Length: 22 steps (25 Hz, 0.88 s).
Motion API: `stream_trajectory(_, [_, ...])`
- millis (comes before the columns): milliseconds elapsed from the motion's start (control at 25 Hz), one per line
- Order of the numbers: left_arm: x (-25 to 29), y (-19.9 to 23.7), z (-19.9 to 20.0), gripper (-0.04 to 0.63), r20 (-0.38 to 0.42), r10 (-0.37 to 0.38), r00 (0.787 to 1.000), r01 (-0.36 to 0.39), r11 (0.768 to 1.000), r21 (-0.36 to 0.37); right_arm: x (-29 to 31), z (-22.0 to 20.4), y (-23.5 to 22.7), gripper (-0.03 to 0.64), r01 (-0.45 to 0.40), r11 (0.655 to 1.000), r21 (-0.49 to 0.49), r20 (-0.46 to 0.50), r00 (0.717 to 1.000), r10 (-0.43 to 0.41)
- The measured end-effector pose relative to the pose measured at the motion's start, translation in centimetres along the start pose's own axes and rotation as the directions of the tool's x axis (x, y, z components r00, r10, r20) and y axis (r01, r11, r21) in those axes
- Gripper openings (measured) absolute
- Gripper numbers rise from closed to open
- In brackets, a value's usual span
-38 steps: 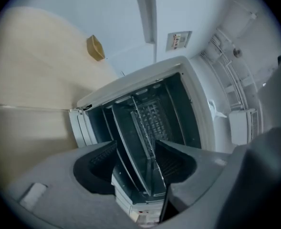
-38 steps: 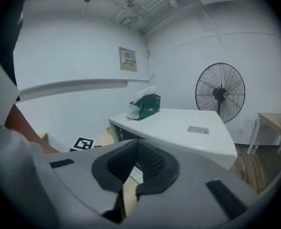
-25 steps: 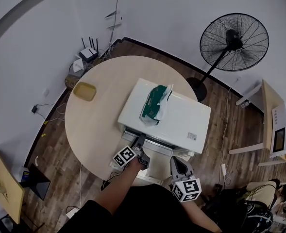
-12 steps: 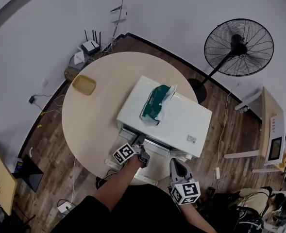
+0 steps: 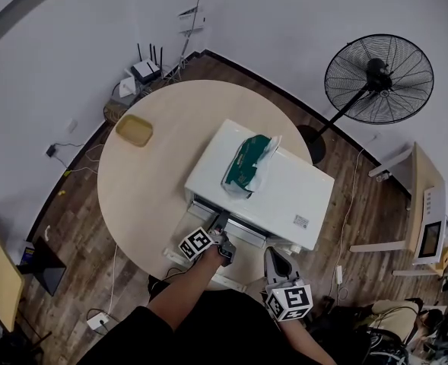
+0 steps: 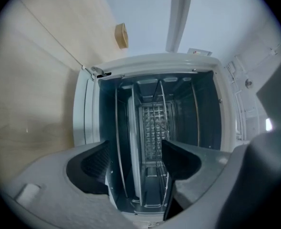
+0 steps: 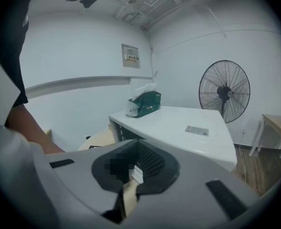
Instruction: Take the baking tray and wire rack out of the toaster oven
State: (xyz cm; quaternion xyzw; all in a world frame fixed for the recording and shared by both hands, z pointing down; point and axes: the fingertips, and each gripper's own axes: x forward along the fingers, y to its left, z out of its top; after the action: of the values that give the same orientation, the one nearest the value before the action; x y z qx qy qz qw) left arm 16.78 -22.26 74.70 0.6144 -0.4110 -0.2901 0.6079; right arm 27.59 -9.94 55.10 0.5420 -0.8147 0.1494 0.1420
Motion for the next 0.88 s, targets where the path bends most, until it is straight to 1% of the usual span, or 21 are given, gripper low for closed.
stream_trajectory(200, [1.7,0.1,-0.3,0.327,-0.023,0.007,1.0,-0.007,1.0,0.013,-0.4,-0.4,-0.4,0.0,0.007,1.0,0.006,-0.008,1.0,-0.006])
stream_trajectory(440, [3.2,0.5,-1.1,0.327,-0.004,0.007,1.0,-0.007,1.0,-0.015,-1.1,-1.1,-1.3,0.0,0.035,0.999,0.021,-0.025,0.999,-0.034])
stream_trajectory(600, [4.1,0.4,-0.3,0.325,0.022,-0.011,1.0,0.012,1.0,-0.014,-1.5,-1.5,-1.7,0.0,0.051,0.998,0.028,-0.033,0.998,-0.05])
stream_trajectory(840, [5.5,0.2,-0.3,0.322,0.014,-0.009,1.0,0.009,1.0,-0.021,-1.8,-2.1,-1.9,0.0,0.056,0.998,0.032,-0.046,0.997,-0.055])
stream_trajectory(880, [5.5,0.3,-0.3,0.305,0.017,-0.002,1.0,0.003,1.0,-0.024,-1.8,-2.2,-1.8,0.0,0.055,0.998,0.031,-0.047,0.997,-0.054])
